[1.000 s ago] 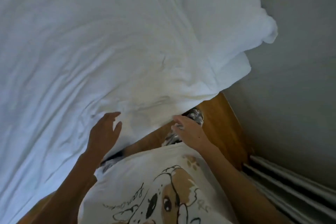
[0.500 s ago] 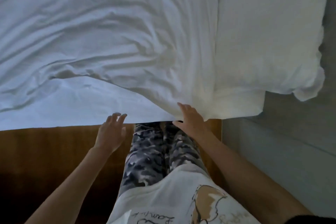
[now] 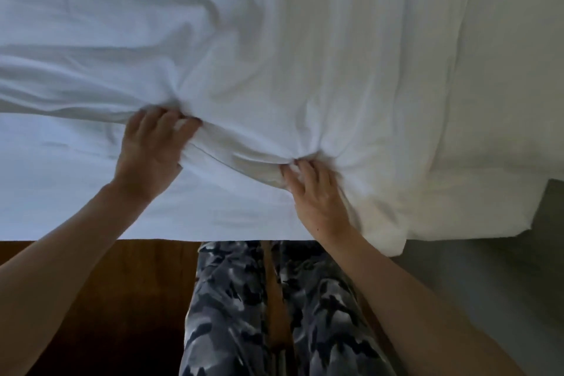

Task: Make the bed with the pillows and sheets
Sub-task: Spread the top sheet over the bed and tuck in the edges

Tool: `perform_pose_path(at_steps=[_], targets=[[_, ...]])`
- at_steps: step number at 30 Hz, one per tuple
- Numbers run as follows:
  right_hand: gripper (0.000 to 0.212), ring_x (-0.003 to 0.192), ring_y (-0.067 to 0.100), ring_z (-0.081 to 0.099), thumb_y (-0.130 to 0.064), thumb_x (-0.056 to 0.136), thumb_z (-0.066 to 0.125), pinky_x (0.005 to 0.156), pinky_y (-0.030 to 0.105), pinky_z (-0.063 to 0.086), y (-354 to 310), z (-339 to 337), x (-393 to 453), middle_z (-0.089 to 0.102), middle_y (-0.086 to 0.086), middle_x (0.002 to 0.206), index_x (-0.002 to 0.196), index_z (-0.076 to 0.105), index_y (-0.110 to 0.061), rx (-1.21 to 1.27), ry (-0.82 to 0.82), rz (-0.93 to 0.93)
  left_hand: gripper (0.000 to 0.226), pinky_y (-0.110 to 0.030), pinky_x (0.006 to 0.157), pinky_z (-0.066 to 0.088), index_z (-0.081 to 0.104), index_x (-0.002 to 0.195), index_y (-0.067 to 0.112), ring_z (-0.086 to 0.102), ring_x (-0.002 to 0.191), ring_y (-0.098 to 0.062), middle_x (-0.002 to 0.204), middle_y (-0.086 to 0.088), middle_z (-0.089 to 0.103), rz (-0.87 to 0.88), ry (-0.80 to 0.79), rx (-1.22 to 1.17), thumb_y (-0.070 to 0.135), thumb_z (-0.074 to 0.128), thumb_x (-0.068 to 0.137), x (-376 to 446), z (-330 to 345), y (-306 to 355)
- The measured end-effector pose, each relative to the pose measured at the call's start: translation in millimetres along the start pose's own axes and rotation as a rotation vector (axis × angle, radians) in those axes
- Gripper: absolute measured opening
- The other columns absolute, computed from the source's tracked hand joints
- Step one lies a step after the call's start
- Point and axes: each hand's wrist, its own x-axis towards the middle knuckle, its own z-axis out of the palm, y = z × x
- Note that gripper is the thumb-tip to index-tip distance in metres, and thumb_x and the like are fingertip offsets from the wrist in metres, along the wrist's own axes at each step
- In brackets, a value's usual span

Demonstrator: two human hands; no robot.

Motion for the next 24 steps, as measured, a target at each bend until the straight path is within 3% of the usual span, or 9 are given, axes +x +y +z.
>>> perform_pose_path(at_steps=[3,8,12,15,19,21,24], targets=[[0.041,0.078,0.029,0.059,-0.001,0.096,0.030,0.068,0.040,0.052,12.0,3.3,18.7,0.064,0.010,0.094,0.103,0.067,-0.015,0.049,0.133,0.008,0.035,-0.046,0.076,0.043,0.059,0.106,0.009,0.055,0.089,-0.040,0.096,-0.016,0.060,-0.126,0.038,0.012,-0.001,0.058,0.072,8.0,7.2,5.8],[0.048,0.069,0.031,0.058,0.004,0.088,0.022,0.059,0.041,0.052,18.1,-3.1,25.3,0.062,0.011,0.085,0.096,0.067,-0.012,0.135,0.095,0.009,0.041,-0.044,0.062,0.046,0.060,0.099,0.009,0.058,0.077,-0.040,0.085,-0.016,0.060,-0.224,-0.042,-0.079,-0.003,0.059,0.060,10.6,-0.5,15.4],[0.041,0.062,0.033,0.061,0.005,0.063,0.054,0.047,0.034,0.052,41.9,-35.7,23.5,0.064,0.009,0.079,0.097,0.068,-0.013,0.162,-0.088,-0.009,0.035,-0.040,0.052,0.049,0.064,0.098,0.006,0.061,0.065,-0.037,0.076,-0.014,0.064,-0.418,-0.048,-0.284,-0.004,0.067,0.064,0.6,-26.3,57.1],[0.050,0.060,0.034,0.063,0.009,0.049,0.071,0.045,0.037,0.054,82.0,-73.9,-31.5,0.065,0.011,0.077,0.094,0.071,-0.012,0.127,-0.124,-0.044,0.050,-0.037,0.052,0.048,0.067,0.097,0.009,0.061,0.065,-0.033,0.077,-0.010,0.064,-0.432,-0.117,-0.402,-0.001,0.077,0.050,-28.8,-54.0,127.3],[0.062,0.078,0.037,0.062,0.008,0.047,0.073,0.055,0.040,0.056,106.8,-94.7,-92.0,0.068,0.015,0.091,0.106,0.070,-0.011,-0.014,-0.232,-0.150,0.055,-0.039,0.063,0.049,0.066,0.100,0.013,0.058,0.077,-0.031,0.089,-0.008,0.061,-0.444,-0.222,-0.401,0.005,0.080,0.047,-70.6,-52.9,182.9],[0.074,0.096,0.041,0.053,0.001,0.053,0.062,0.074,0.050,0.055,102.3,-73.3,-101.4,0.062,0.023,0.108,0.126,0.054,-0.010,-0.099,-0.328,-0.215,0.055,-0.041,0.071,0.053,0.059,0.117,0.011,0.059,0.087,-0.031,0.103,-0.010,0.055,-0.403,-0.272,-0.353,0.011,0.069,0.062,-88.7,-34.3,194.0],[0.070,0.111,0.051,0.050,-0.008,0.070,0.054,0.096,0.061,0.040,84.9,-46.6,-111.4,0.047,0.035,0.126,0.137,0.037,-0.005,-0.198,-0.413,-0.240,0.061,-0.032,0.074,0.056,0.048,0.133,0.012,0.060,0.096,-0.023,0.115,-0.006,0.055,-0.217,-0.407,-0.459,0.030,0.048,0.075,-114.7,-18.7,216.5]])
